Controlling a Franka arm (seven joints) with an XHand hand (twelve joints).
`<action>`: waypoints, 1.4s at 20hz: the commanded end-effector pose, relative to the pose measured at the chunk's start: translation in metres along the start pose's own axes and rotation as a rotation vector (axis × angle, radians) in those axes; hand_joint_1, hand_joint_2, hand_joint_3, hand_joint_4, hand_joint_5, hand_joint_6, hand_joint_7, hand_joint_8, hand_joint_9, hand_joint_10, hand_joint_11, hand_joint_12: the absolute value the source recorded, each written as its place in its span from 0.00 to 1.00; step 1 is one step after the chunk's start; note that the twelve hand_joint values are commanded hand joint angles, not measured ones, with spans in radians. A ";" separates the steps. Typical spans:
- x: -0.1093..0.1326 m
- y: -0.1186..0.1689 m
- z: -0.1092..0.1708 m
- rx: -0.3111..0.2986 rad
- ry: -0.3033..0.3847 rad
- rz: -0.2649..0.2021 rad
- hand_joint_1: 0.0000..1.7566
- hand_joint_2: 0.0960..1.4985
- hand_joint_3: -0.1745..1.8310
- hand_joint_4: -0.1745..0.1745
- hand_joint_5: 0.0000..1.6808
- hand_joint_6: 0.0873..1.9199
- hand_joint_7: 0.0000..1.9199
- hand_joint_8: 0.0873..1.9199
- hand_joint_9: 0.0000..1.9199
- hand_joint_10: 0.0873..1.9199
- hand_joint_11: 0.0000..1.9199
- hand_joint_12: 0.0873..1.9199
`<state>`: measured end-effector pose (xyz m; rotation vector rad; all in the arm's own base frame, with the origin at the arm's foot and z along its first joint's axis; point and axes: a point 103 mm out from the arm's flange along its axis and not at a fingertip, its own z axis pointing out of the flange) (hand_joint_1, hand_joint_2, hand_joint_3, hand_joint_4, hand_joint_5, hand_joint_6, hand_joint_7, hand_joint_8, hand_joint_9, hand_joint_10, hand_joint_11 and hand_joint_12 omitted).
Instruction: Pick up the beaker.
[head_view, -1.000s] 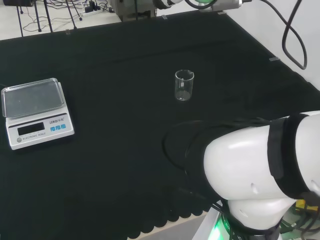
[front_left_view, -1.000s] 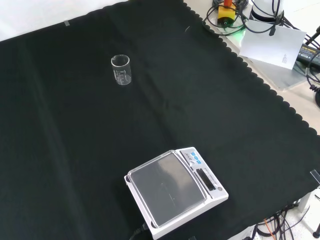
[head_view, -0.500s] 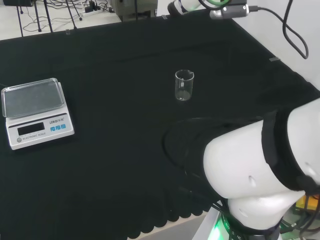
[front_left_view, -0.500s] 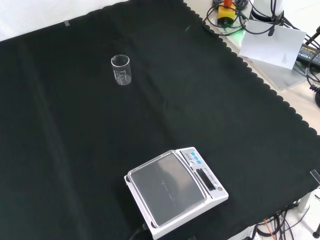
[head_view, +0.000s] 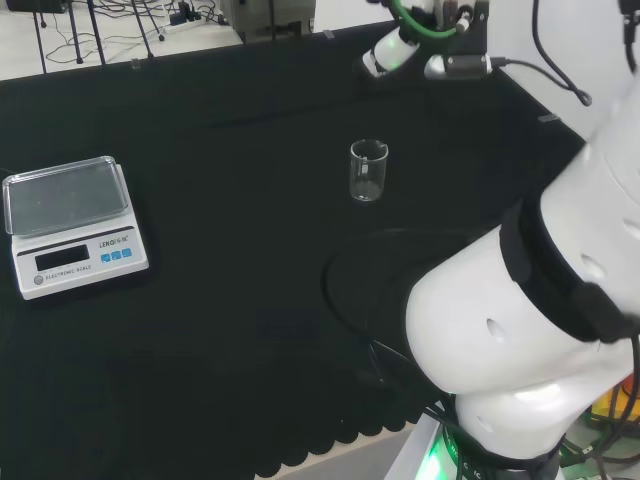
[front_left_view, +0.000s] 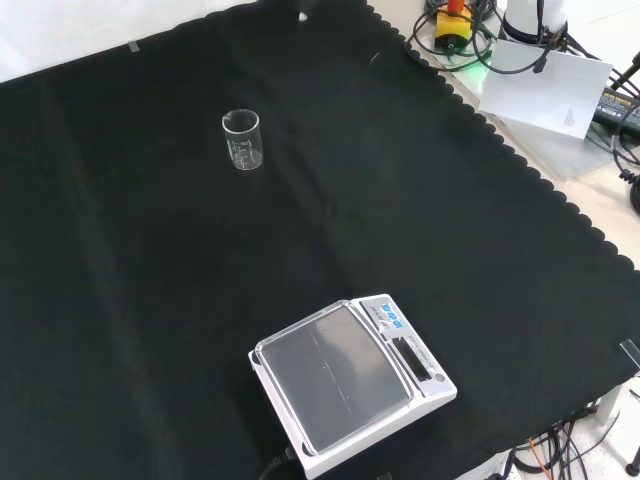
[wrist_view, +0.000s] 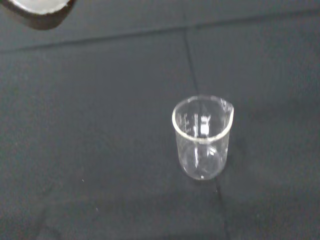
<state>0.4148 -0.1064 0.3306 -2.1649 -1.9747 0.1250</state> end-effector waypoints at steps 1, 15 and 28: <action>-0.023 0.061 0.052 0.045 0.053 -0.024 0.39 0.44 0.20 0.64 0.00 0.00 0.00 0.14 0.00 0.38 0.00 0.44; -0.006 0.099 0.127 0.123 0.105 -0.085 0.39 0.44 0.19 0.67 0.00 0.00 0.00 0.11 0.00 0.36 0.00 0.41; -0.029 0.126 0.184 0.216 0.137 -0.061 0.39 0.45 0.18 0.68 0.00 0.00 0.00 0.09 0.00 0.35 0.00 0.37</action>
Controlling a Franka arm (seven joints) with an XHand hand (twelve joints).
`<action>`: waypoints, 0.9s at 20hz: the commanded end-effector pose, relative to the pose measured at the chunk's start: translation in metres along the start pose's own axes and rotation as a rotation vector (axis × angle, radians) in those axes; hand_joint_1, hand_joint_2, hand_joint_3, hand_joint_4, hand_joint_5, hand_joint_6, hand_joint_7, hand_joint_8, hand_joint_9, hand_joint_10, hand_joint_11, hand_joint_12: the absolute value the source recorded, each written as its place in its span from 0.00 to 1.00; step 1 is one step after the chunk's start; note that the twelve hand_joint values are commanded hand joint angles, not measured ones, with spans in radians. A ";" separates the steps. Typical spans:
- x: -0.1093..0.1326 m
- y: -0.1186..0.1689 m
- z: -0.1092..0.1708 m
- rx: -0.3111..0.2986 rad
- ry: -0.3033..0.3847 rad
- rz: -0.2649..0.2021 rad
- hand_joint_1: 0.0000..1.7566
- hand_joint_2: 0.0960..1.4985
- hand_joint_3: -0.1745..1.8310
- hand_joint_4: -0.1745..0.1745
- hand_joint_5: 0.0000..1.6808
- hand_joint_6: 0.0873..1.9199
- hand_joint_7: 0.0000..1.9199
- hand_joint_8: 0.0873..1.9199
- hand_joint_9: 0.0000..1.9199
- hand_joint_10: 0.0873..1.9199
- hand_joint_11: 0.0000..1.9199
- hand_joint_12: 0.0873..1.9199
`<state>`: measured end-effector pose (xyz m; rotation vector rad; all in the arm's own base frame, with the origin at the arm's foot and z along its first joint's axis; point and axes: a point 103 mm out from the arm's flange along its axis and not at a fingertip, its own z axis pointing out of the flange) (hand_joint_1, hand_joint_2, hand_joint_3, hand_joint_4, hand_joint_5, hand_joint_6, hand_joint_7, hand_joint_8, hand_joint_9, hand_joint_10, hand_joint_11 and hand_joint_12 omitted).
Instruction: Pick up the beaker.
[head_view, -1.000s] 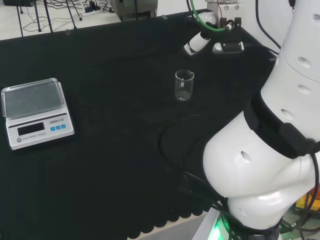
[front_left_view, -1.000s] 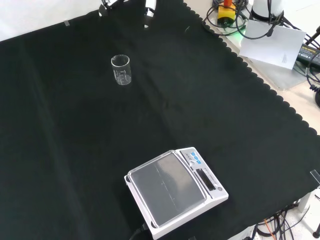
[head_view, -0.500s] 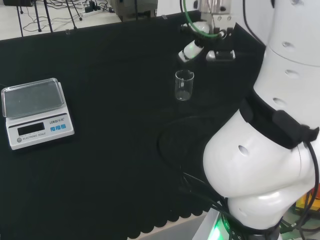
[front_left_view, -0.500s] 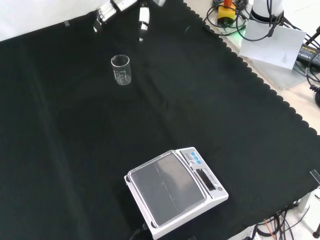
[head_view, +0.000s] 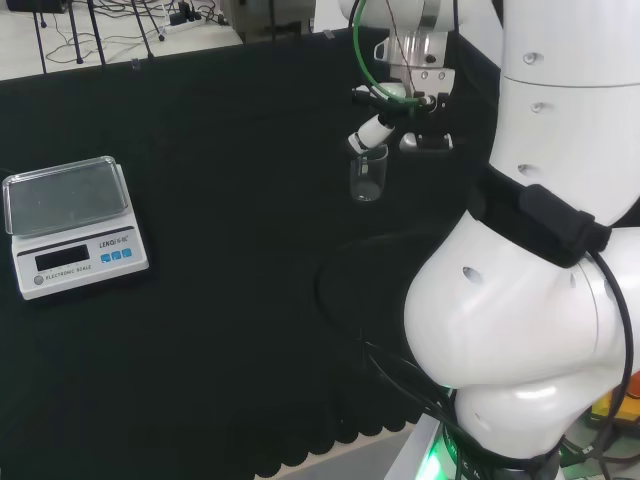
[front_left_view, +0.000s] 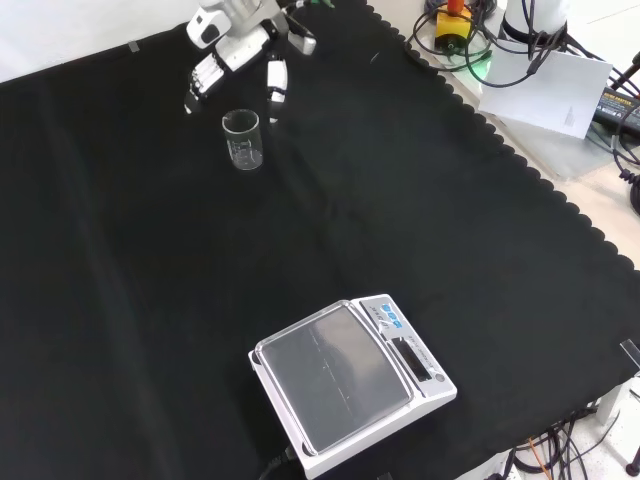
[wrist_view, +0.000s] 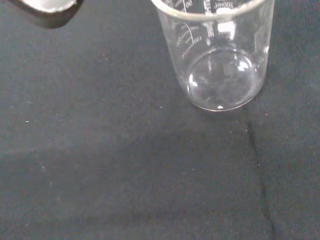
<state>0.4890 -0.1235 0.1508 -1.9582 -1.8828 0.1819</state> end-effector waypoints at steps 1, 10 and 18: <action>-0.012 0.020 0.026 0.032 0.035 -0.007 0.39 0.45 0.18 0.68 0.00 0.00 0.00 0.09 0.00 0.35 0.00 0.37; -0.018 0.030 0.048 0.073 0.043 0.007 0.39 0.45 0.18 0.68 0.00 0.00 0.00 0.09 0.00 0.34 0.00 0.36; -0.012 0.040 0.054 0.060 0.024 0.020 0.48 0.48 0.21 0.68 0.03 0.00 0.02 0.20 0.07 0.41 0.00 0.62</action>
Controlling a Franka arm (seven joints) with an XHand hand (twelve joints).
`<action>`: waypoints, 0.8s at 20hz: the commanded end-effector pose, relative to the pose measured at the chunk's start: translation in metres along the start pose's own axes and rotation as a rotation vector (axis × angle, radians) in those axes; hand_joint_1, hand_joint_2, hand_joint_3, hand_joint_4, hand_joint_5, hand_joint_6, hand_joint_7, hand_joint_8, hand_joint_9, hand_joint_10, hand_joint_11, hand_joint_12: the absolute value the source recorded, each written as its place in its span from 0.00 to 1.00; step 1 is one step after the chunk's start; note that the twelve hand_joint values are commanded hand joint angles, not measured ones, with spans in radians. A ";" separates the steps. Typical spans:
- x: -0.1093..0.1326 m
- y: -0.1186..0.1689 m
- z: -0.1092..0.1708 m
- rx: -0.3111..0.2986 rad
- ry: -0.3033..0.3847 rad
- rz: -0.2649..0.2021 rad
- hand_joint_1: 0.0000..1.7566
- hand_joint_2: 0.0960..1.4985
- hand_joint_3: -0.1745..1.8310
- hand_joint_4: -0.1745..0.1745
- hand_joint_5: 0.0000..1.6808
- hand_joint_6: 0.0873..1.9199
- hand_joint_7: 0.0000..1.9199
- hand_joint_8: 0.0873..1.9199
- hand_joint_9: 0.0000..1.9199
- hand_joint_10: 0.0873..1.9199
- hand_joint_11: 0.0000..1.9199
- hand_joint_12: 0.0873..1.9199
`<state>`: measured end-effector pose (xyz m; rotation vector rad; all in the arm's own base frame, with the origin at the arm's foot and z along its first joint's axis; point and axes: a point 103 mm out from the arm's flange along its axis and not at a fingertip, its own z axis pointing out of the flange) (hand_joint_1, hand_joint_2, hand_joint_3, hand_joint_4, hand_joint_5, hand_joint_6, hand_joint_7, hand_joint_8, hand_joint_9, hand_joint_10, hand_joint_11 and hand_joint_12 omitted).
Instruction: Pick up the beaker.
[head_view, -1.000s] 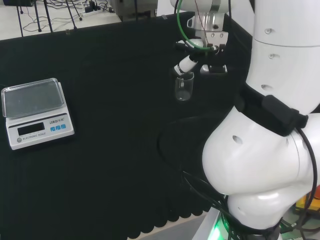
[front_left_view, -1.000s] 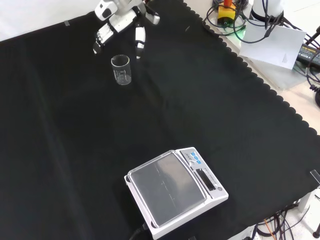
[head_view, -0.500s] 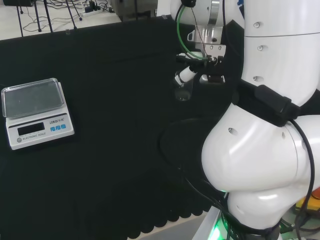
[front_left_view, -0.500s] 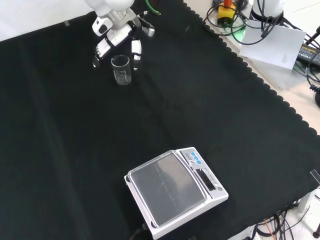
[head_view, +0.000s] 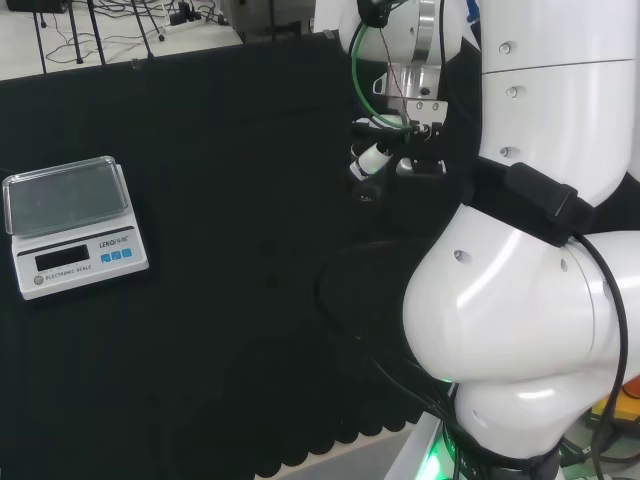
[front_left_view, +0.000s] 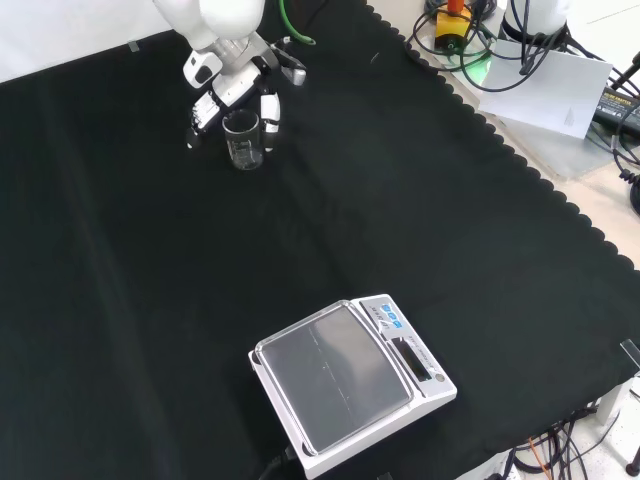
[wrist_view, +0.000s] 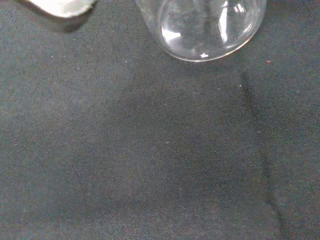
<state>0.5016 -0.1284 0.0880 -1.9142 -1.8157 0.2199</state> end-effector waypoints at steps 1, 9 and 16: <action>0.002 0.006 0.002 -0.022 -0.008 0.004 0.50 0.47 0.24 0.67 0.06 0.00 0.03 0.26 0.11 0.42 0.02 0.69; 0.009 0.016 0.004 -0.071 0.006 -0.017 0.69 0.44 0.44 0.36 0.22 0.63 0.22 0.60 0.41 0.59 0.57 0.52; 0.012 0.018 -0.002 -0.079 0.011 -0.039 0.78 0.74 0.19 0.00 0.36 0.77 0.24 0.83 0.37 0.76 0.58 0.55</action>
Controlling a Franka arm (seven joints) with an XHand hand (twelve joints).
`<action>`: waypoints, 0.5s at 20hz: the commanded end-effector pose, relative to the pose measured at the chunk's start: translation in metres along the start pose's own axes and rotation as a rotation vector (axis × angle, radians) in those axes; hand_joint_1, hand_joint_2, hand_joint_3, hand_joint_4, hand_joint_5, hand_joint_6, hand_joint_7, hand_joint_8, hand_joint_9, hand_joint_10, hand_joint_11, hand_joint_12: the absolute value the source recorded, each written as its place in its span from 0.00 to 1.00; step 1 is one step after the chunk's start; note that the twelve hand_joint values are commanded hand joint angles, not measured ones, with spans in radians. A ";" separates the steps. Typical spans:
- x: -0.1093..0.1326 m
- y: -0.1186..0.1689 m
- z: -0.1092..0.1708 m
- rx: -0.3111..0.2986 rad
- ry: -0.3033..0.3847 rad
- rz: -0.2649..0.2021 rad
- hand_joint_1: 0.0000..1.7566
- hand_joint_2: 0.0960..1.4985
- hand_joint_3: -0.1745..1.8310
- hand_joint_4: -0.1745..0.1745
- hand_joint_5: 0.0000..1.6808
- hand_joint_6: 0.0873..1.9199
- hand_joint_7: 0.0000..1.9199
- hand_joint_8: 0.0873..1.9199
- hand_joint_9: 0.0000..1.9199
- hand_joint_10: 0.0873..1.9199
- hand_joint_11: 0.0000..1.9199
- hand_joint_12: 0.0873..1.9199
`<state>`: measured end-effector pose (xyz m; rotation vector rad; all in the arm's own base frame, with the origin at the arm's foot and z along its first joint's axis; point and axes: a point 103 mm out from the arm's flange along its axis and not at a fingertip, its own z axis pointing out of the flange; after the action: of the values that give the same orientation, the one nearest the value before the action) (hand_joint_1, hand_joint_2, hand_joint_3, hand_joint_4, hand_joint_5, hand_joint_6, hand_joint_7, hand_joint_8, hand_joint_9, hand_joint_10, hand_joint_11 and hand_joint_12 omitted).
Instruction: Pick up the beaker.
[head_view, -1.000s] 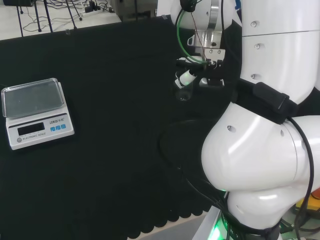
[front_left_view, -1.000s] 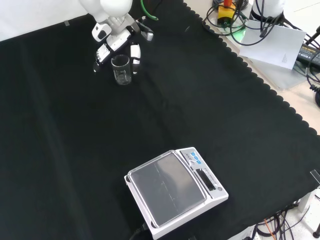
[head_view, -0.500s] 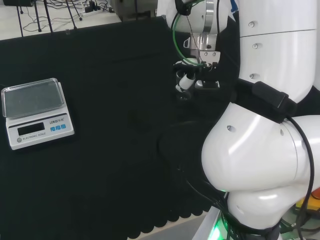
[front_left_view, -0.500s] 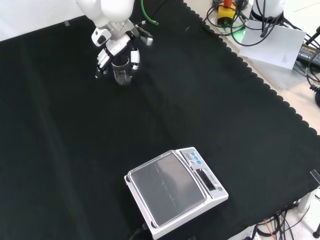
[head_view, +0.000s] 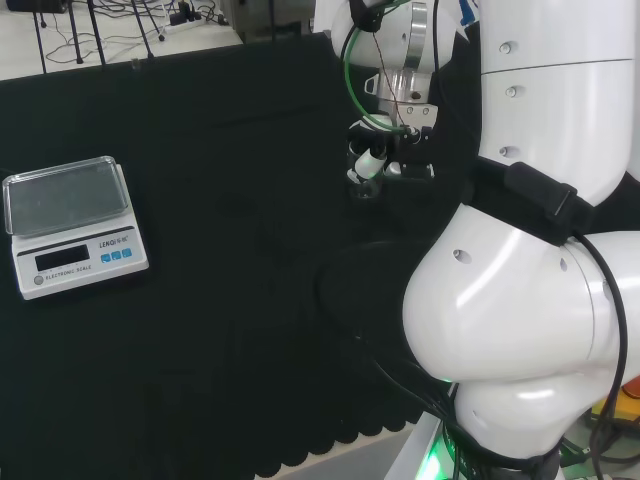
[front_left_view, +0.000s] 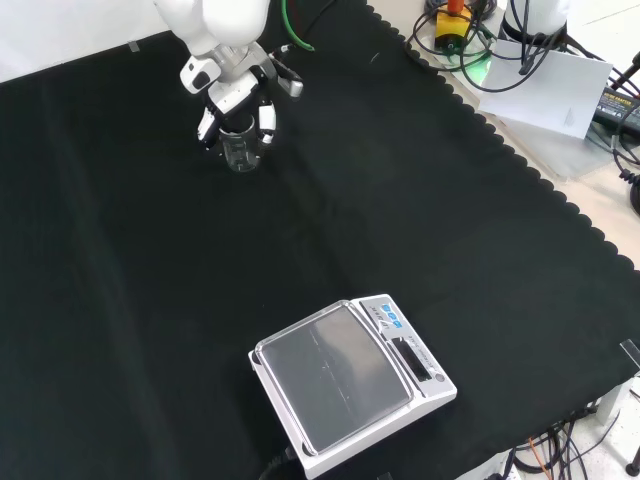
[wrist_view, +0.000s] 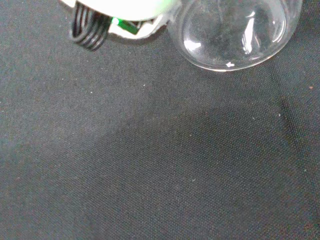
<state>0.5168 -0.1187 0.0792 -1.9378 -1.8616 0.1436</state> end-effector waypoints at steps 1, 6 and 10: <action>0.002 0.000 -0.011 -0.016 0.003 -0.019 0.77 0.78 0.15 0.00 0.37 0.77 0.25 0.83 0.36 0.77 0.57 0.56; 0.014 -0.007 -0.050 -0.069 -0.020 -0.032 0.75 0.84 0.10 0.00 0.36 0.79 0.25 0.82 0.41 0.78 0.58 0.59; 0.022 -0.014 -0.073 -0.098 -0.039 -0.042 0.75 0.84 0.10 0.00 0.36 0.79 0.26 0.81 0.42 0.78 0.58 0.60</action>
<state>0.5297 -0.1185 0.1182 -1.9539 -1.9183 0.0950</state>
